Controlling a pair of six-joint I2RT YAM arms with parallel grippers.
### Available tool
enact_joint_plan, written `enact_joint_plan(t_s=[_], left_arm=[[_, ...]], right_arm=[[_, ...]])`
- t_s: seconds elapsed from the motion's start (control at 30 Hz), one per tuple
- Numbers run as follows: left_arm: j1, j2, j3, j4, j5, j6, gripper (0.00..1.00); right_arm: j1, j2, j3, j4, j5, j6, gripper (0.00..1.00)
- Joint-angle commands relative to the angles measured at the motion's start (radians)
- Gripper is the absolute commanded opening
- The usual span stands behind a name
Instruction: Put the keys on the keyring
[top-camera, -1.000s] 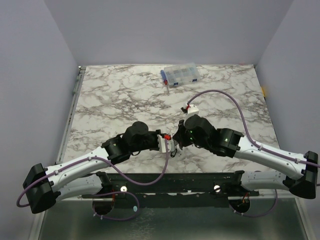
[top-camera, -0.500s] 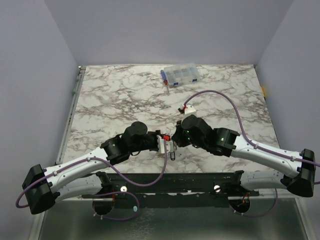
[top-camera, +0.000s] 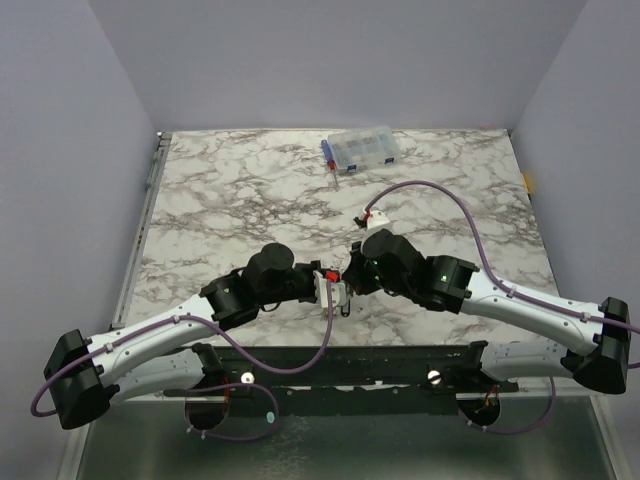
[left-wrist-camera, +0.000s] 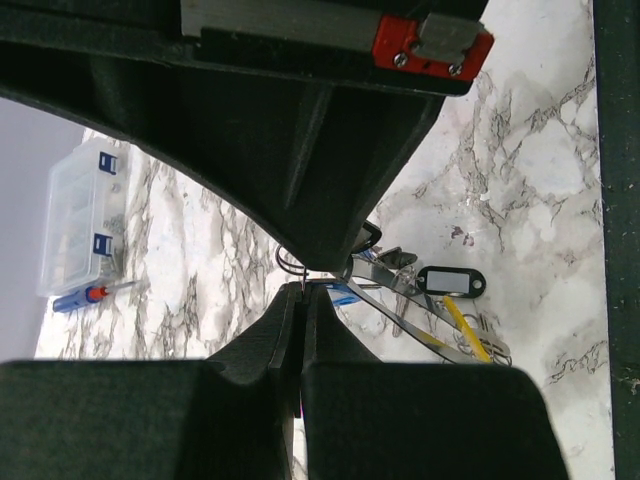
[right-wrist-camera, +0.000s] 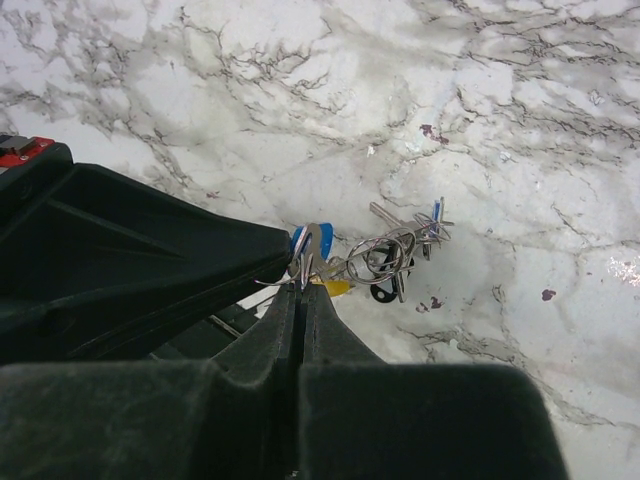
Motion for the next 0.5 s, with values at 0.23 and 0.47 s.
enact_joint_plan(t_s=[0.23, 0.47], left_arm=[[-0.004, -0.036, -0.005, 0.019, -0.003, 0.005, 0.0], [-0.005, -0.058, -0.01, 0.019, 0.0, 0.019, 0.0]], right_arm=[[0.003, -0.029, 0.024, 0.043, -0.114, -0.066, 0.0], [0.003, -0.038, 0.027, 0.02, -0.107, -0.104, 0.0]])
